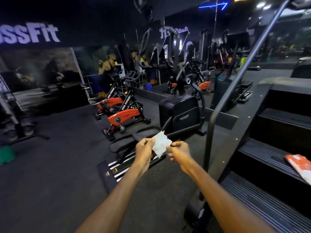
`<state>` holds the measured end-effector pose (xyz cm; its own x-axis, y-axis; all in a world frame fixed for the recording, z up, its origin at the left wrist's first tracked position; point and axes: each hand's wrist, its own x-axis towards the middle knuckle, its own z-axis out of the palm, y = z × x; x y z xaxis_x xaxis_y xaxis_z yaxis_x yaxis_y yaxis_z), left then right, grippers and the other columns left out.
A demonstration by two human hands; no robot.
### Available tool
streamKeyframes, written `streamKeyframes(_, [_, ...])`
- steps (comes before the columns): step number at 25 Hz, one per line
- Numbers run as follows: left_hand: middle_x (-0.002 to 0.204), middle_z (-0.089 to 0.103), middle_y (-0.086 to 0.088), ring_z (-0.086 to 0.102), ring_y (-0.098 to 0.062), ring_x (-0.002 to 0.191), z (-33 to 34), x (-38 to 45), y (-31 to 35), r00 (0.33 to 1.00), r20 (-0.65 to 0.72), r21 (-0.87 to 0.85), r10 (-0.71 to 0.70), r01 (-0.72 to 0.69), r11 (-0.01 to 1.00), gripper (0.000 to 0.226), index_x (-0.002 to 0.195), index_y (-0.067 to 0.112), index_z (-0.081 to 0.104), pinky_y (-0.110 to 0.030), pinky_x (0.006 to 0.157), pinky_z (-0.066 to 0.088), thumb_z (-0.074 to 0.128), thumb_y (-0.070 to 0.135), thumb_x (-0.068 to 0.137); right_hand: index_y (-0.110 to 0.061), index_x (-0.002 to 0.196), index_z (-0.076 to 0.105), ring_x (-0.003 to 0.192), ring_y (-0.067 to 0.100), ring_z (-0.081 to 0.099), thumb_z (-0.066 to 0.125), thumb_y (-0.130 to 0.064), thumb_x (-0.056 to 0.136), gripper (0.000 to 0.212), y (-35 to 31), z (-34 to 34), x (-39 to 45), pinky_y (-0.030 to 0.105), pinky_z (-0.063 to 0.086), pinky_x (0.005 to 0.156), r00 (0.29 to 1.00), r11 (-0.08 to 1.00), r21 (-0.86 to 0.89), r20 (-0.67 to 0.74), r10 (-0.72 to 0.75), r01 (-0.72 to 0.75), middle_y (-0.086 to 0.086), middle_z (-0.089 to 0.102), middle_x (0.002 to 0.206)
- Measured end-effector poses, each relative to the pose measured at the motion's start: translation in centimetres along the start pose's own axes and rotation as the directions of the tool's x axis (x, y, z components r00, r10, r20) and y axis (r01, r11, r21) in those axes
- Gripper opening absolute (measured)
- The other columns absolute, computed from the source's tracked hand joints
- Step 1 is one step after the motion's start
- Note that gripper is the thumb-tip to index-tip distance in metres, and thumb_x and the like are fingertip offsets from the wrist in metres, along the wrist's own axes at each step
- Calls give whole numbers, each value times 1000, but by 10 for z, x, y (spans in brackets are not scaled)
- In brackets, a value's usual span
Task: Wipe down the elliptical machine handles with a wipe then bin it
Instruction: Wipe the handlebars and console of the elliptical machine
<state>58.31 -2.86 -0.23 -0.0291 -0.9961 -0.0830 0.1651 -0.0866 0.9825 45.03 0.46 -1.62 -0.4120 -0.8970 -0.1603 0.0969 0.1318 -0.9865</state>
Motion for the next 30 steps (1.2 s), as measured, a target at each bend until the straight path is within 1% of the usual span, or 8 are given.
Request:
streamKeyframes(2, [81, 69, -19, 62, -30, 75, -21, 9, 5, 1000, -2, 89, 18, -18, 996, 14, 77, 9, 67, -53, 72, 52, 63, 15, 88, -17, 89, 59, 75, 18, 61, 75, -16, 78, 19, 3, 28, 6, 29, 46, 66, 966, 962, -212, -153, -207, 173, -3, 62, 77])
streamKeyframes(5, [74, 67, -21, 62, -27, 65, -38, 33, 16, 1000, 5, 103, 8, -8, 995, 15, 77, 6, 72, -38, 64, 49, 60, 5, 87, -22, 84, 68, 77, 16, 70, 75, -34, 81, 14, -4, 70, 26, 37, 57, 71, 968, 952, -178, 50, -244, 249, -3, 72, 77])
streamKeyframes(8, [65, 61, -21, 56, -27, 51, -44, 71, 24, 998, 35, 65, -58, 56, 996, 17, 77, 2, 73, -31, 57, 39, 57, 0, 83, -23, 81, 69, 73, 15, 72, 79, -40, 78, 20, -6, 101, 65, 35, 59, 67, 965, 955, -150, 106, -240, 255, -1, 74, 76])
streamKeyframes(14, [73, 68, -12, 60, -20, 61, -51, 188, 32, 996, 3, 64, -87, 87, 994, 14, 83, 6, 71, -29, 55, 49, 61, 4, 93, -3, 87, 63, 66, 21, 67, 64, 13, 85, 17, -30, 143, 155, 28, 56, 57, 975, 986, 153, 198, -100, 70, 15, 68, 79])
streamKeyframes(21, [86, 68, -13, 64, -26, 75, -45, 325, 57, 997, -57, -120, -46, 39, 992, 17, 91, 8, 60, -37, 69, 53, 49, 13, 101, 0, 82, 62, 60, 22, 55, 51, 12, 81, 17, -48, 166, 267, 29, 47, 54, 987, 948, 277, 20, 160, -159, 16, 61, 72])
streamKeyframes(23, [85, 68, -11, 65, -25, 77, -41, 367, 59, 999, -12, -119, -45, 43, 992, 17, 96, 7, 58, -47, 75, 55, 45, 16, 103, -4, 70, 60, 54, 27, 52, 56, 4, 70, 9, -40, 175, 305, 31, 43, 52, 973, 969, 150, -87, 212, -198, 17, 57, 68])
streamKeyframes(26, [93, 68, -12, 64, -23, 85, -29, 431, 60, 997, 59, 28, 40, -42, 999, 17, 92, 10, 61, -46, 85, 54, 49, 19, 101, -19, 71, 62, 74, 33, 64, 59, -11, 66, 10, -44, 196, 359, 40, 55, 69, 945, 971, -239, -322, -54, -26, 10, 65, 81])
streamKeyframes(30, [83, 66, -3, 61, -15, 79, -3, 510, 83, 928, 268, 284, 261, -334, 899, 14, 89, 8, 63, -16, 68, 47, 54, 14, 97, -22, 96, 73, 89, 16, 68, 60, -15, 86, 18, -85, 247, 430, 33, 54, 82, 929, 959, -171, -257, -267, 228, -2, 75, 94])
